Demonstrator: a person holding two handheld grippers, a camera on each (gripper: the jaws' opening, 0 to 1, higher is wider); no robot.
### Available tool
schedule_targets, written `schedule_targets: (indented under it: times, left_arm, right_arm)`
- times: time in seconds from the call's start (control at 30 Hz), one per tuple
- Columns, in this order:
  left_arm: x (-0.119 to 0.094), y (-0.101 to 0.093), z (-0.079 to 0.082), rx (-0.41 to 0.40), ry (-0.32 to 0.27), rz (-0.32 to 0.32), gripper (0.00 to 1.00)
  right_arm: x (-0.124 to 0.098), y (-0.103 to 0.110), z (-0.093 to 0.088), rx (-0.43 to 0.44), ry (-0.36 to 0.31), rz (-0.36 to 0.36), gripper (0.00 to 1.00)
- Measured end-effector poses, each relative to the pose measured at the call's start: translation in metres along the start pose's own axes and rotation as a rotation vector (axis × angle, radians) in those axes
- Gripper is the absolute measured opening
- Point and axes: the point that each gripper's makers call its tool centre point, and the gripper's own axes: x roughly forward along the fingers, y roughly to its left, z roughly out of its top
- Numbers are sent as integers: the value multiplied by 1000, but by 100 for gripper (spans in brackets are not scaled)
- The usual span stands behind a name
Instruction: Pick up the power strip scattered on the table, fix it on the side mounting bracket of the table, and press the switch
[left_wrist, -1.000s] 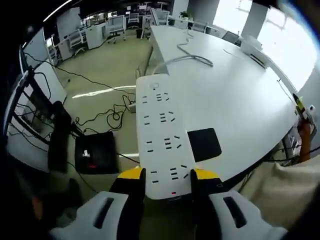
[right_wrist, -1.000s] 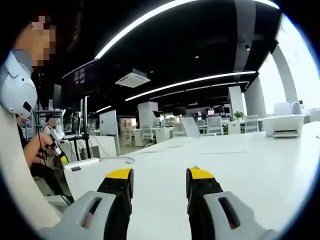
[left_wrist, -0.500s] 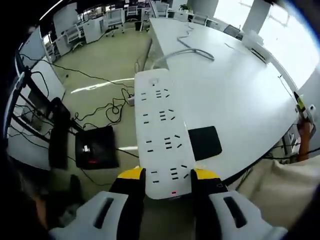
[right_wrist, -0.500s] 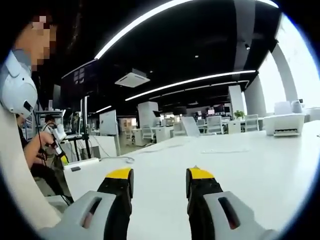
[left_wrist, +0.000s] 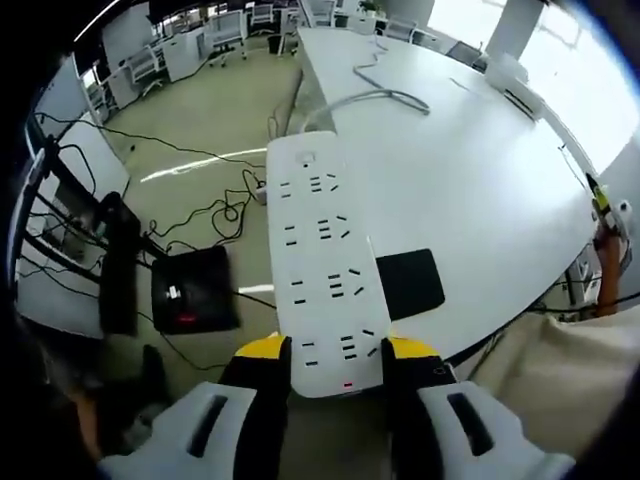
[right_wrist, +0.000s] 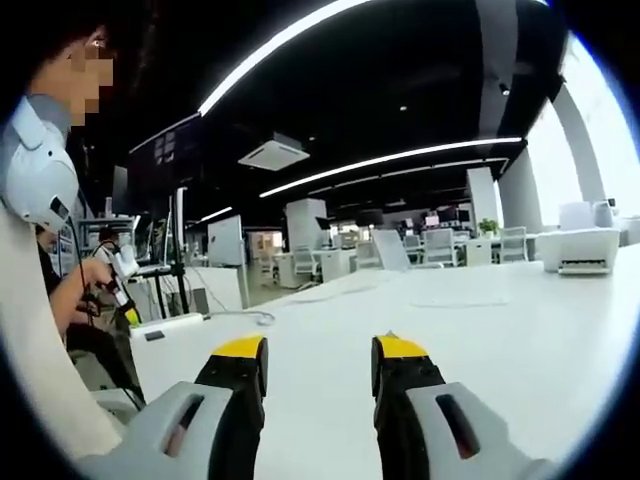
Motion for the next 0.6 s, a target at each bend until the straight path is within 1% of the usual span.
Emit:
schedule_targets:
  times: [0.13,0.27,0.6]
  left_arm:
    - [0,0,0,5,4,-2,41]
    - [0,0,0,-2,6,1,41]
    - [0,1,0,4,9,0,41]
  right_arm:
    - [4,-2,4,7,-5,5,35]
    - [8,-4,7,10,-4,3,31]
    - [21,-2,16,-2,-1,22,26]
